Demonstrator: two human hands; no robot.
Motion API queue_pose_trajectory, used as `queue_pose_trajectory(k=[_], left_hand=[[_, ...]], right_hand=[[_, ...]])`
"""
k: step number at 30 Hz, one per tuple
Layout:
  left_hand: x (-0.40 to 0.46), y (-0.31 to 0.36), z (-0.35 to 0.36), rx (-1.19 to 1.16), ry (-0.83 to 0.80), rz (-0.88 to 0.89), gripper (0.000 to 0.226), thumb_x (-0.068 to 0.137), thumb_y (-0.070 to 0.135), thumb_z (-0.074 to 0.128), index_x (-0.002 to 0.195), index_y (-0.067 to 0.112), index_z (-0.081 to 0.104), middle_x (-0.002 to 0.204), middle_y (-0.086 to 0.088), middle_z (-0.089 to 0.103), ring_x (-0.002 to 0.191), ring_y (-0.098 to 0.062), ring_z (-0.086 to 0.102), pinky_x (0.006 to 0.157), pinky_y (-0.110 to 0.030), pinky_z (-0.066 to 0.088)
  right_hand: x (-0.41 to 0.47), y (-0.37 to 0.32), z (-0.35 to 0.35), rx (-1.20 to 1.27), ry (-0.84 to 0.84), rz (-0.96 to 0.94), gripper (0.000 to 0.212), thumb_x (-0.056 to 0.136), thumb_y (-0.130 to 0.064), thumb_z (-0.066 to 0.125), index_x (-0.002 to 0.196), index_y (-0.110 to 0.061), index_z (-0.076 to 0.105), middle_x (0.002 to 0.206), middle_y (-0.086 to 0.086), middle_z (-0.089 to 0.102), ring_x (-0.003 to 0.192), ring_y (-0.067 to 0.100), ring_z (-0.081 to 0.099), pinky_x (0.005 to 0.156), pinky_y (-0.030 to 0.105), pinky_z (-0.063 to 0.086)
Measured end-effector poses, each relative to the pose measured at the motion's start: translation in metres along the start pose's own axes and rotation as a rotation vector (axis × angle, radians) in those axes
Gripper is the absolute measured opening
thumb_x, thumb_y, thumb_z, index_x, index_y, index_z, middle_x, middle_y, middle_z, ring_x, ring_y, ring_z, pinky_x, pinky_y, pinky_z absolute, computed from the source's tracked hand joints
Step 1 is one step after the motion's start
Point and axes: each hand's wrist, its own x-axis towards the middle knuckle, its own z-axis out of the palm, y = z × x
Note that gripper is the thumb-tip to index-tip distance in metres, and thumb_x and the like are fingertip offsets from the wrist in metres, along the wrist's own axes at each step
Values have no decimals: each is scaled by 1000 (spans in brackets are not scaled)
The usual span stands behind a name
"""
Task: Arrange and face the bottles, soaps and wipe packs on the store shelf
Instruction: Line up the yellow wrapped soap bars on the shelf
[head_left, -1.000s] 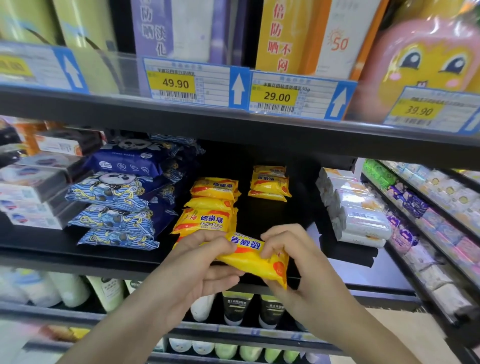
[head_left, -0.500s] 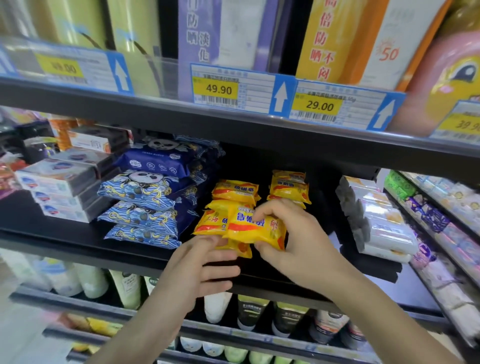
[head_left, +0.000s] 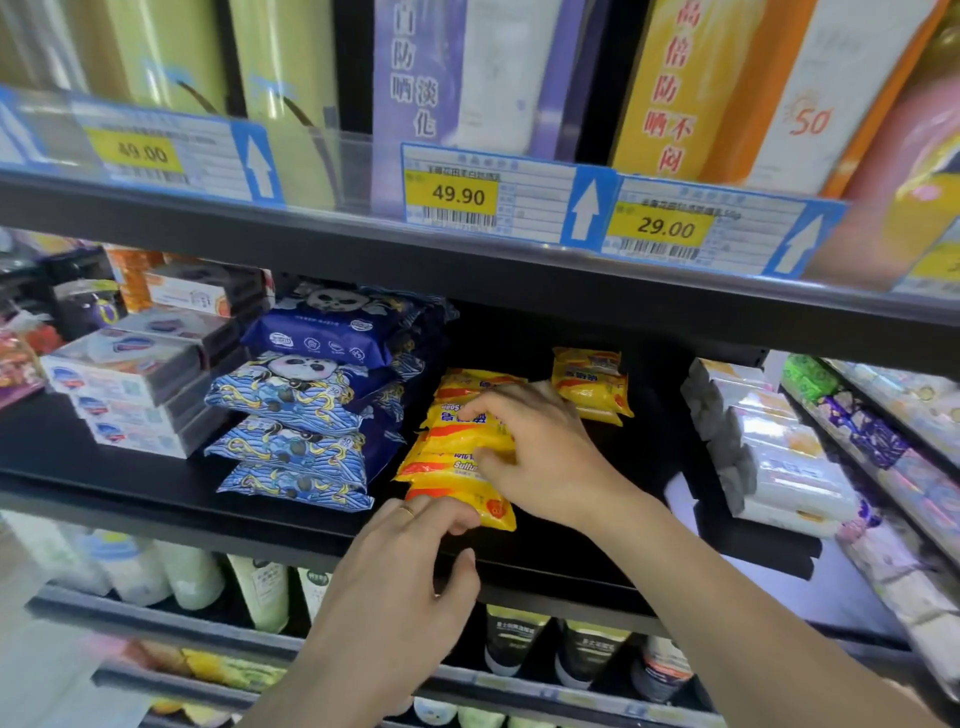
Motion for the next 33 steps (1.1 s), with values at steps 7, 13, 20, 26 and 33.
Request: queue_pose_trajectory(k=[7, 13, 20, 26, 33], left_hand=[[11, 14, 15, -29, -7, 113, 23, 90, 45, 49, 111, 45, 59, 107, 31, 55, 109, 0, 48, 74, -27, 56], [19, 20, 33, 197, 124, 204, 26, 87, 36, 55, 111, 34, 65, 121, 17, 58, 113, -15, 53, 90, -35, 41], [28, 17, 33, 270, 141, 153, 38, 85, 39, 54, 123, 36, 61, 125, 16, 58, 115, -16, 52, 94, -35, 45], [26, 18, 32, 263, 108, 130, 39, 86, 38, 55, 125, 38, 57, 128, 18, 56, 117, -13, 49, 95, -34, 51], [25, 20, 21, 191, 154, 140, 31, 90, 35, 53, 119, 38, 63, 121, 23, 59, 111, -10, 53, 87, -31, 52]], right_hand=[[-14, 58, -9, 84, 248, 89, 29, 92, -33, 65, 121, -34, 65, 129, -10, 59, 125, 21, 49, 105, 42, 45], [-1, 131, -24, -212, -95, 382, 70, 94, -37, 65, 155, -37, 32, 162, 0, 23, 139, 35, 33, 114, 47, 37], [29, 157, -12, -102, 4, 365, 67, 92, -37, 70, 153, -34, 42, 158, 6, 35, 133, 34, 52, 108, 41, 46], [32, 161, -1, -154, 149, 364, 47, 92, -32, 70, 137, -40, 58, 137, 4, 52, 117, 33, 61, 92, 38, 54], [-2, 137, -3, 49, 319, 390, 41, 93, -23, 69, 133, -34, 63, 130, 2, 50, 110, 25, 62, 86, 22, 43]])
